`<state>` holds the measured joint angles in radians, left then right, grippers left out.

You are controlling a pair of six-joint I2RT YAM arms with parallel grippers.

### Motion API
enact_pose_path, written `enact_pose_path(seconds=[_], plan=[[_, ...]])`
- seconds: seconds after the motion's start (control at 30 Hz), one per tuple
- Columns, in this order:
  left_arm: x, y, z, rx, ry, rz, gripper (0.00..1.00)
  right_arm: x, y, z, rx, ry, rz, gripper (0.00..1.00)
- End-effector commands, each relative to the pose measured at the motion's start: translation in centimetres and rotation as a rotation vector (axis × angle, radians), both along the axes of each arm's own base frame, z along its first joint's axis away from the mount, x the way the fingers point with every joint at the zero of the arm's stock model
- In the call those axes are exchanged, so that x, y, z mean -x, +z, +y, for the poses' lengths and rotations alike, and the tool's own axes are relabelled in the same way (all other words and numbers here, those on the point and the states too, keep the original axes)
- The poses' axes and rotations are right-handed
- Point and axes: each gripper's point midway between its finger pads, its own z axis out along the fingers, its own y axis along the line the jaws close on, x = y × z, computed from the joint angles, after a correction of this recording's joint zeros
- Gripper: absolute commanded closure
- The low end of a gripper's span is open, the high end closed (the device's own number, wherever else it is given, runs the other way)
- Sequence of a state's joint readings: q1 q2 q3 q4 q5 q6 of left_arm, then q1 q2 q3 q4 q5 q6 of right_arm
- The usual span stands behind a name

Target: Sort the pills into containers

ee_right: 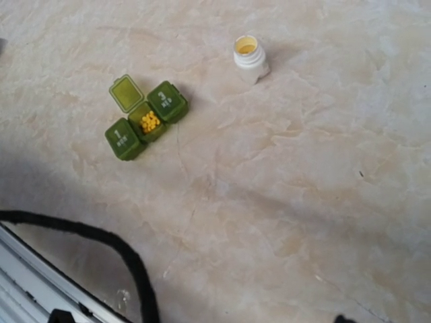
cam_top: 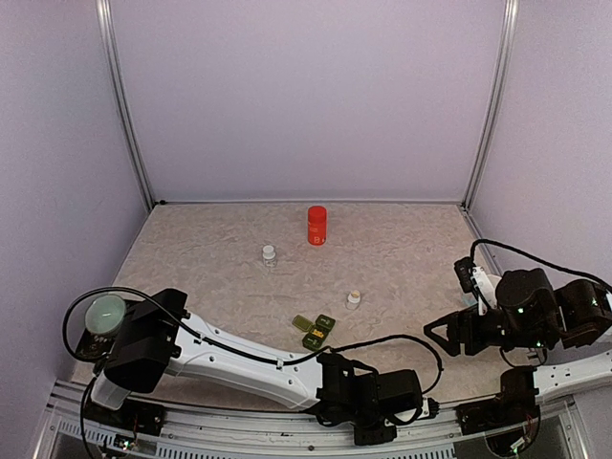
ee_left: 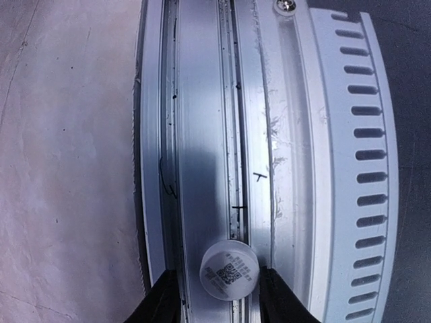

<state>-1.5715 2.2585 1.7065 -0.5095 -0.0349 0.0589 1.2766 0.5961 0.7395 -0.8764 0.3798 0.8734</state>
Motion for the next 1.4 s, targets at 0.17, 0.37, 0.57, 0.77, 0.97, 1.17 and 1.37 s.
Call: enact_pose_path(seconds=[0.17,0.37,0.57,0.77,0.97,1.17,1.37], plan=[[0.3,-0.3,-0.4,0.005,-0.017,0.000,0.66,0.0,0.9,-0.9,-0.019,-0.017,-0.017,0.26],[0.5,-0.8,-0.4,-0.007,-0.029,0.009,0.67,0.0,1.0,-1.2,-0.027,-0.025,-0.020,0.26],[0.4,-0.9,-0.5,-0.009,-0.030,0.006,0.67,0.0,1.0,-1.4,-0.031,-0.028,-0.021,0.26],[0.2,-0.6,-0.7,0.000,-0.025,0.005,0.70,0.0,0.7,-1.3,-0.023,-0.023,-0.018,0.26],[0.1,0.1,-1.1,0.024,-0.021,0.009,0.69,0.1,0.6,-1.3,-0.024,-0.021,-0.017,0.26],[-0.1,0.5,-1.5,0.040,-0.014,0.004,0.64,0.1,0.5,-1.4,-0.028,-0.021,-0.016,0.26],[0.1,0.6,-1.7,0.049,-0.019,0.018,0.65,0.2,0.3,-1.4,-0.024,-0.019,-0.014,0.26]])
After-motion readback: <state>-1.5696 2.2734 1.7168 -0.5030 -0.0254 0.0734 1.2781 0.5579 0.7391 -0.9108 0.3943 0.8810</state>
